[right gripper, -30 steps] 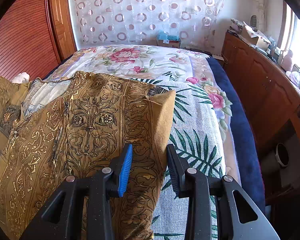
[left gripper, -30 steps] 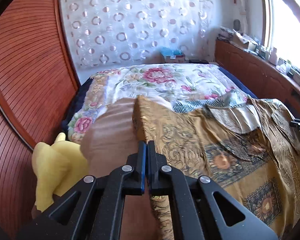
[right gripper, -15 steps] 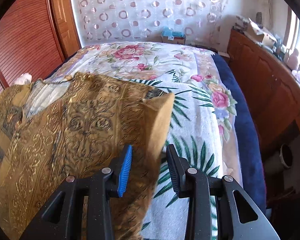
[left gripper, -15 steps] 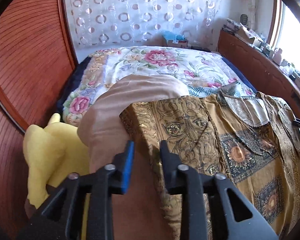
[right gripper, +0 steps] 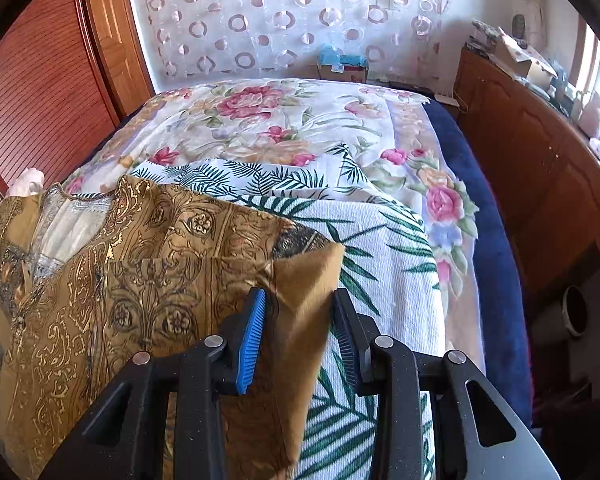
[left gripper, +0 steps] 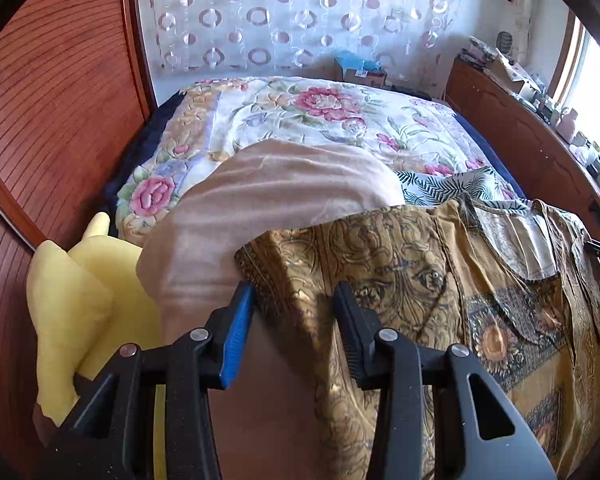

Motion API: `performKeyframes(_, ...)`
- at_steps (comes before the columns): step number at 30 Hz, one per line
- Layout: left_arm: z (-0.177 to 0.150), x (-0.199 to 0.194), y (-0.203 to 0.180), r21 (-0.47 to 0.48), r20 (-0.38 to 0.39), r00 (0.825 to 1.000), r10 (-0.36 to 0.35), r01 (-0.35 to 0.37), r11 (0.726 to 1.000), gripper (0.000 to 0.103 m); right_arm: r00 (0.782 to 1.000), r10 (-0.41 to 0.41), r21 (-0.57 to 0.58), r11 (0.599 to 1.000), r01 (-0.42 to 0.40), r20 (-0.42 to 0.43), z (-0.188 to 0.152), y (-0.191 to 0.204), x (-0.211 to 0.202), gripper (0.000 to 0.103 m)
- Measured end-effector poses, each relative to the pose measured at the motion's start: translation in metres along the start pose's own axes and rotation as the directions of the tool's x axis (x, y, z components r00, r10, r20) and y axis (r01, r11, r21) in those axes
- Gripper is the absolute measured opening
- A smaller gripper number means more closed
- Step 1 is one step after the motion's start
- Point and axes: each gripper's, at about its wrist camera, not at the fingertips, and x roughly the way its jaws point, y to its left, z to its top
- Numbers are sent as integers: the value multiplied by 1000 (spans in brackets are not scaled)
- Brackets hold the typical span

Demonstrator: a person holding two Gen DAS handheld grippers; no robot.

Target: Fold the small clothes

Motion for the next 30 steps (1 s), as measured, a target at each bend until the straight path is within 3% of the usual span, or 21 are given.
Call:
performKeyframes(2,2,1,0,1,6,1000,10,-10,1000,42,1000,0,-6,1000,0,1,0,1,1,29)
performKeyframes(6,0,-1,-4,26,3,1000,-3,3,1000,5,1000,-9,-36,999,10,15,0,7,0,7)
performKeyframes(7,0,-4,-7,42,14,1000,6,-6,999,3,1000,-13,-45,999,14,25,0,9,-2,6)
performKeyframes(9,-3,-16,-13,70,55,998,26,-30,997,3,998,-17,-57,998,20,64,-2,12,-10,4)
performKeyframes(12,-10,-49,-25,86,146,989,1,-14,996,3,989,14,-51,999,-6,147,-8,16,-34,3)
performKeyframes(16,-28,-96,-43,124,239,970,-41,11,992,2,968,59,-49,998,-48,243,-24,24,-75,2)
performKeyframes(20,-51,-131,-53,132,285,955,-88,52,990,2,942,123,-55,992,-112,312,-52,29,-118,2)
performKeyframes(24,-82,-157,-58,137,307,944,-119,80,987,2,920,174,-71,985,-159,350,-92,32,-159,2)
performKeyframes(30,-144,-198,-47,89,338,931,-136,112,990,2,917,210,-85,978,-193,340,-162,19,-204,2)
